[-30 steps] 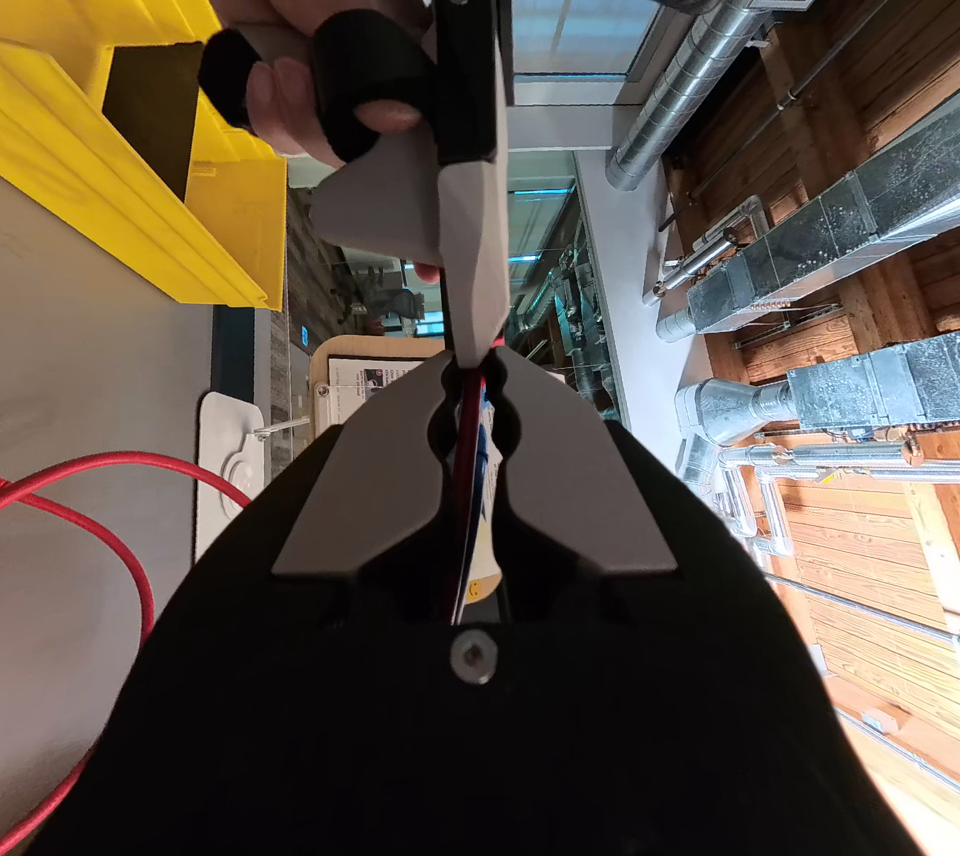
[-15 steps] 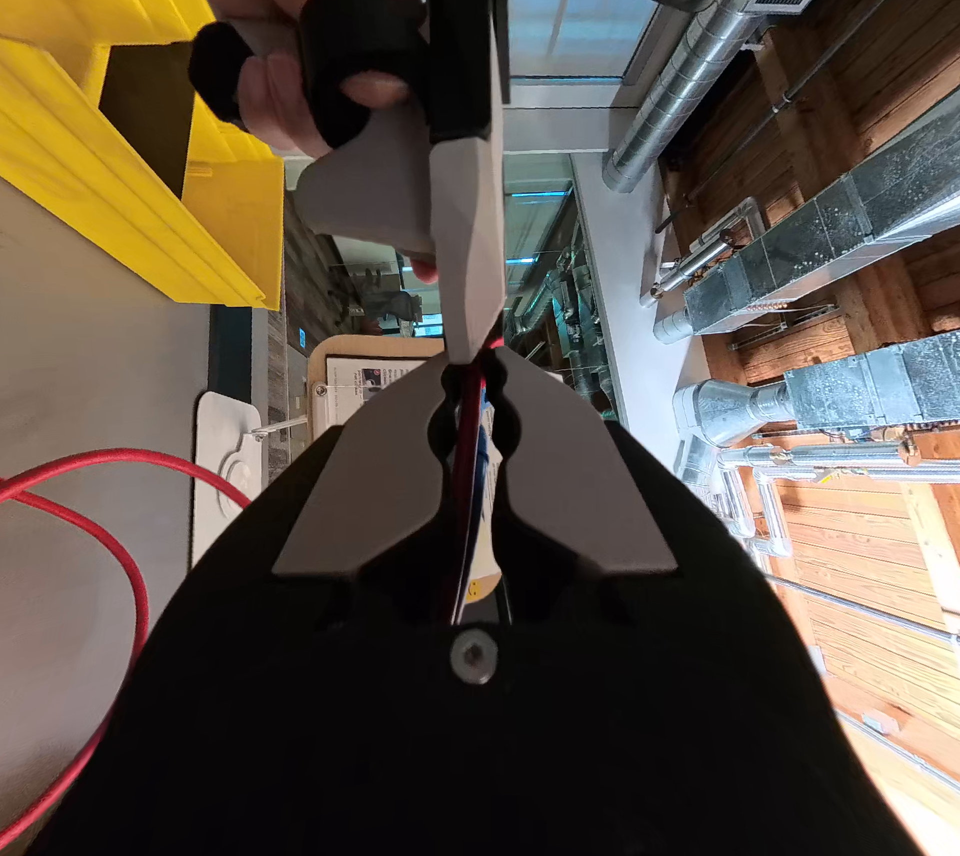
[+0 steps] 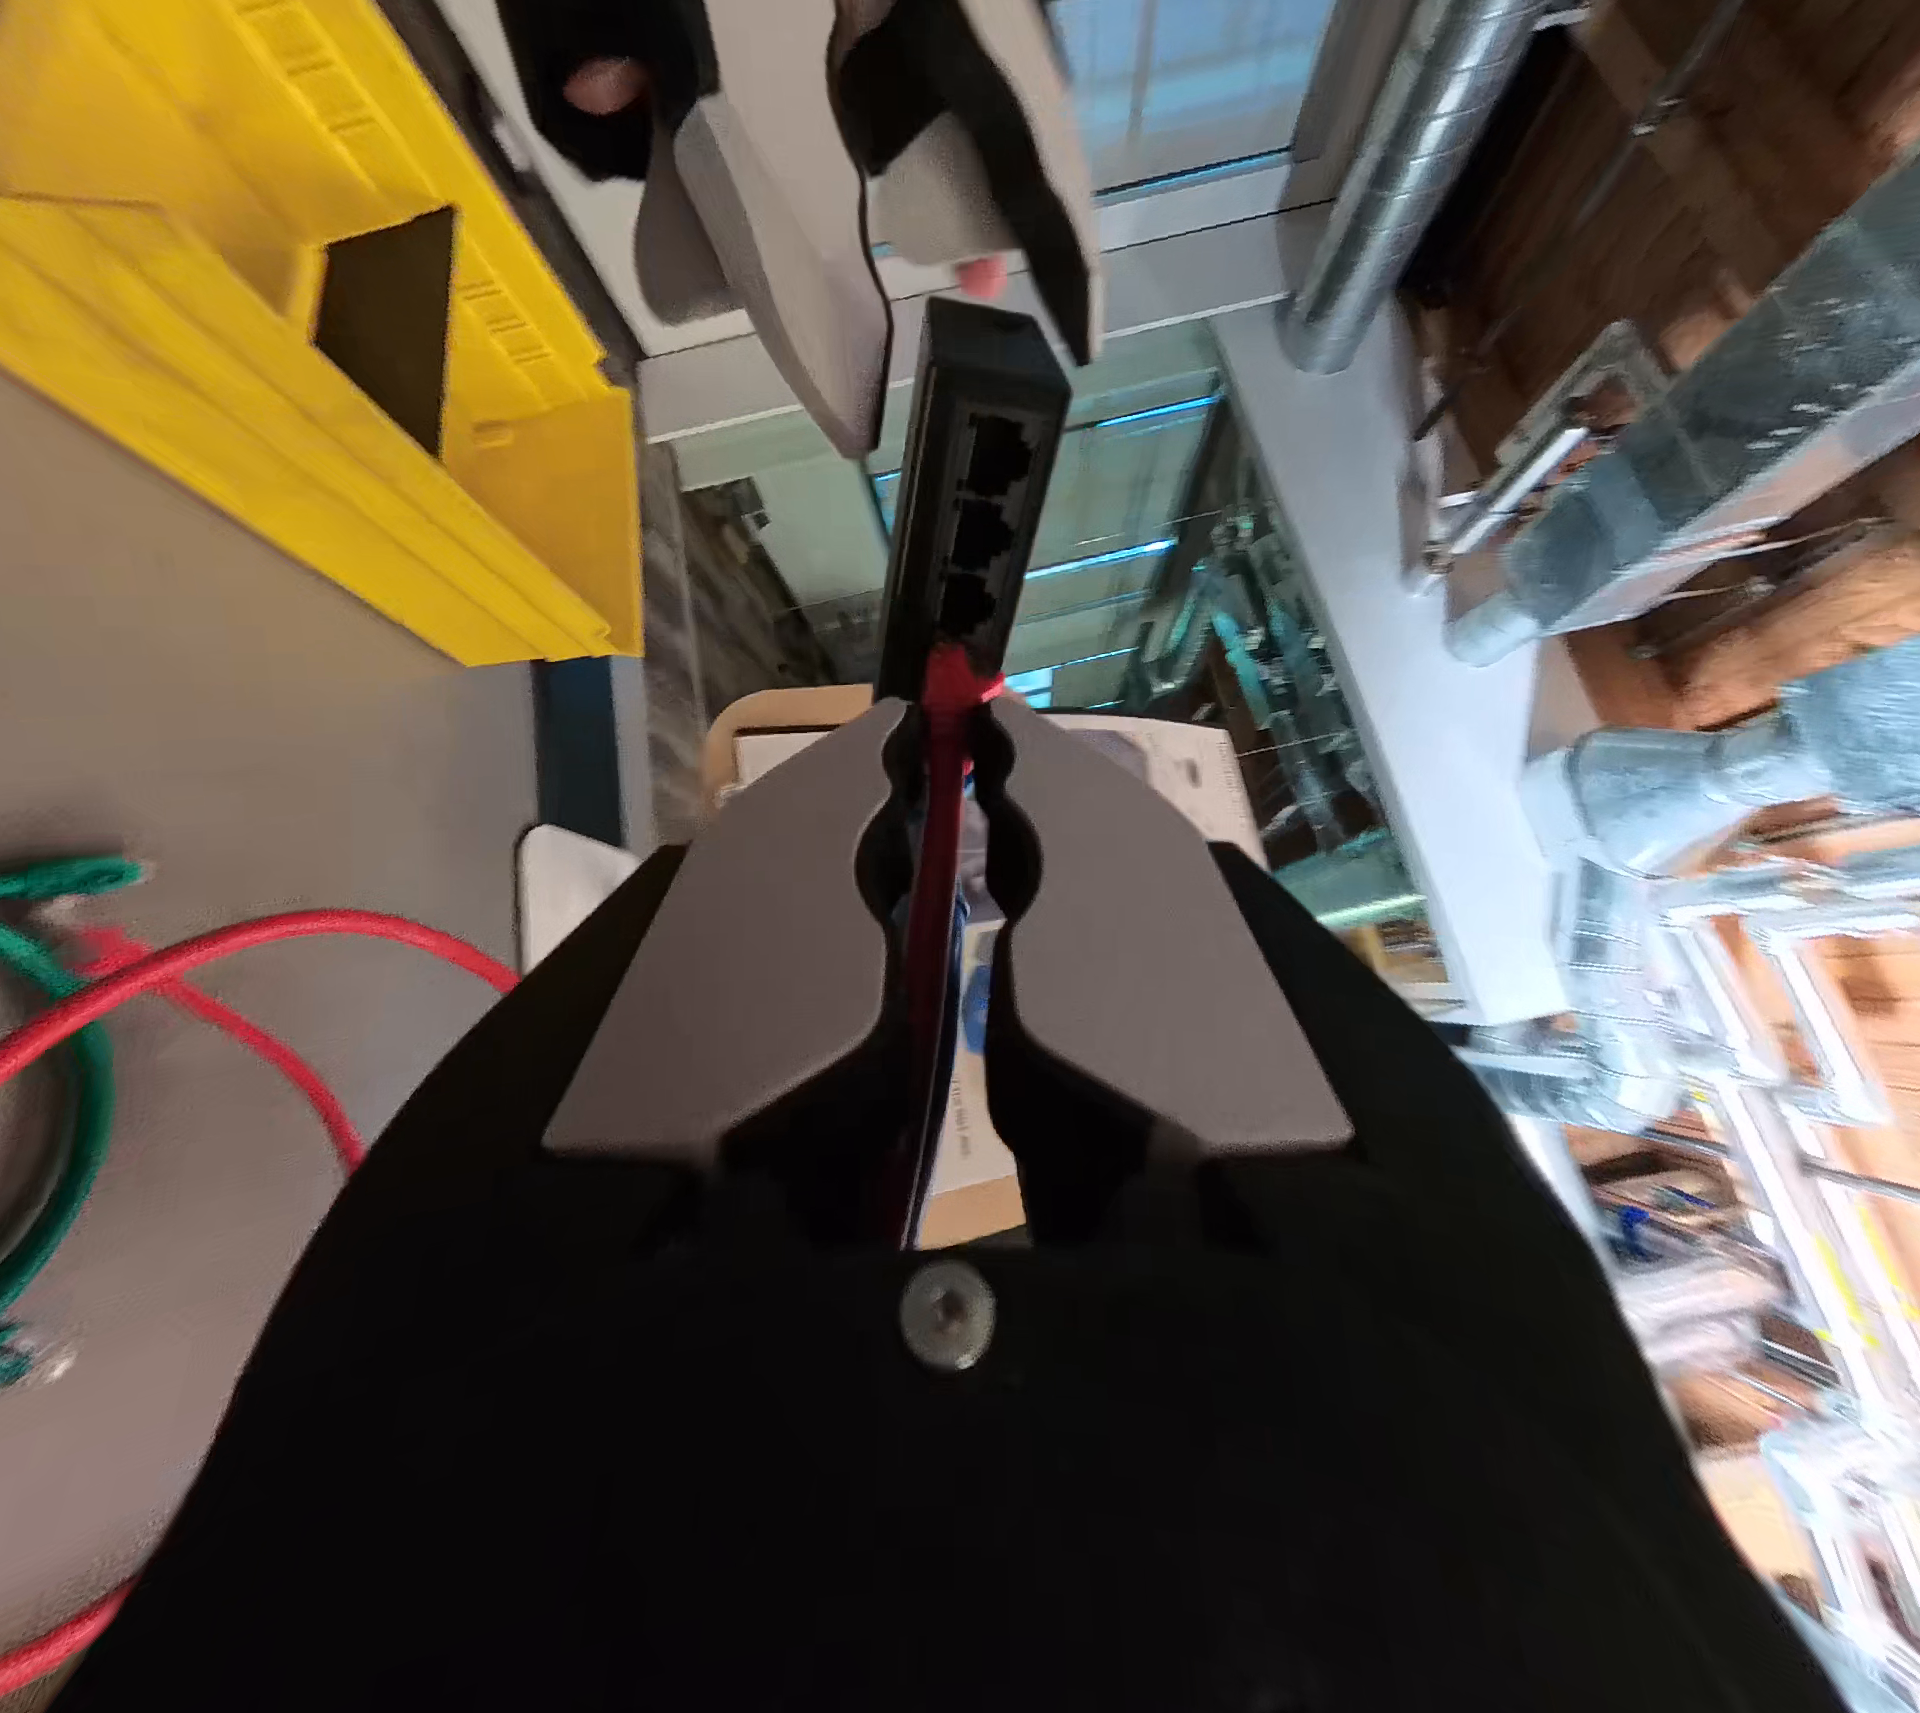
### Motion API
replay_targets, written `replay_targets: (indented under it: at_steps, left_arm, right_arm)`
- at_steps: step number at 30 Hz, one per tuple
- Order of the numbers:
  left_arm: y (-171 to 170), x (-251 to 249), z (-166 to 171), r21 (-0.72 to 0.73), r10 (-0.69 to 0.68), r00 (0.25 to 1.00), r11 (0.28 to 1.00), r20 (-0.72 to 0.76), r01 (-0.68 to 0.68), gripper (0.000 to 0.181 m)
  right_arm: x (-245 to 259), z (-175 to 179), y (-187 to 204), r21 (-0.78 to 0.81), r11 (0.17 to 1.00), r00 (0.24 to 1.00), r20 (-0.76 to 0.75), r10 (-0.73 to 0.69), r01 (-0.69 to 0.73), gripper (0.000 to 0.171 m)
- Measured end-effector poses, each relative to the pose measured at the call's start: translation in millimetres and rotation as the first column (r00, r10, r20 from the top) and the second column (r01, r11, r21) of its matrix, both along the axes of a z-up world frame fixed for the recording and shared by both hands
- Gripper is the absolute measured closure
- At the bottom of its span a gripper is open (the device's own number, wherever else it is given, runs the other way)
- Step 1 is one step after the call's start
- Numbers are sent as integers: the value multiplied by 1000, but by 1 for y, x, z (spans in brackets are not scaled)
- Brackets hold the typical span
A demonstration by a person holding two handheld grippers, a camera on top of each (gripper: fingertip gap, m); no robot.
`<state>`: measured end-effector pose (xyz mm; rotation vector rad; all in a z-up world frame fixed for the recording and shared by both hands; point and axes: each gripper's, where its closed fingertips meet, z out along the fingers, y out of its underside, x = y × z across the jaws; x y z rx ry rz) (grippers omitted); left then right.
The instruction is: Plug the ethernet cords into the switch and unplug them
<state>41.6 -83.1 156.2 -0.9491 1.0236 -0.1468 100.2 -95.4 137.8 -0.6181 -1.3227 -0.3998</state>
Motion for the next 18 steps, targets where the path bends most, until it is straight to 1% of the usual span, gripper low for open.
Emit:
replay_targets:
  at_steps: [1,3,4,6,7,8,9,12,18]
  left_arm:
    - [-4,4,-5,17,8,998,1000,-58,-7,95]
    - [-13,17,-18,23,-19,989,999,-146,23,99]
    - [-12,20,-25,48,-2,982,999,-190,11,104]
    - [2,23,-43,96,89,950,993,-300,-62,109]
    - [8,23,-49,122,127,934,988,-333,-91,112]
    - [11,26,-56,135,134,923,987,-360,-91,115]
    - [12,29,-59,152,136,920,985,-366,-85,118]
    - [13,36,-66,193,133,908,979,-397,-59,139]
    - [21,39,-78,241,175,862,969,-476,-64,149]
  right_arm:
    - [-1,-6,2,-38,999,1000,31,-1,2,161]
    - [0,-16,7,-100,995,997,74,-10,17,161]
    - [0,-19,9,-108,994,996,88,-16,25,161]
    - [0,-25,11,-122,992,993,117,-15,29,161]
    - [0,-28,11,-132,991,991,134,-13,31,161]
    - [-1,-31,11,-141,990,988,151,-10,32,161]
    - [-1,-35,11,-149,988,985,171,-10,36,161]
    - [0,-46,14,-162,985,973,230,-22,61,161]
    - [4,-55,24,-164,984,967,252,-32,75,161]
